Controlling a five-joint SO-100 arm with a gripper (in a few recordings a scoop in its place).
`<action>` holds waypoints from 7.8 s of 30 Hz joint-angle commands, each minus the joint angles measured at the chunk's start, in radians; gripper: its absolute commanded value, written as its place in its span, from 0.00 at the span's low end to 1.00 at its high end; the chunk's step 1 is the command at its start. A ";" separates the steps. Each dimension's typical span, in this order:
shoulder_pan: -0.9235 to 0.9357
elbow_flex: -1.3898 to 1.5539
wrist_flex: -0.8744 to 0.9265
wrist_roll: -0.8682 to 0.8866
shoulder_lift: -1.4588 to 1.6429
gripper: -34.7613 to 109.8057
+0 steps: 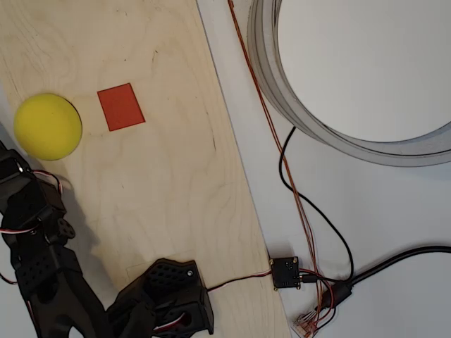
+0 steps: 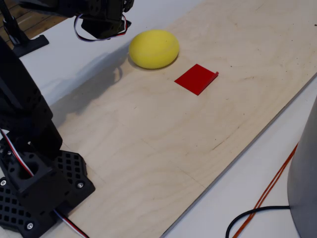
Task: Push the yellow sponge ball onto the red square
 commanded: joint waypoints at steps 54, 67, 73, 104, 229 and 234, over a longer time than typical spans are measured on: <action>0.156 0.153 -0.038 -0.031 0.087 0.45; 0.221 0.179 -0.037 -0.055 0.124 0.45; 0.258 0.189 -0.037 -0.084 0.141 0.45; 0.279 -0.032 -0.037 -0.147 0.098 0.46; 0.261 0.183 -0.044 -0.054 0.169 0.47; 0.265 0.192 -0.044 -0.061 0.164 0.47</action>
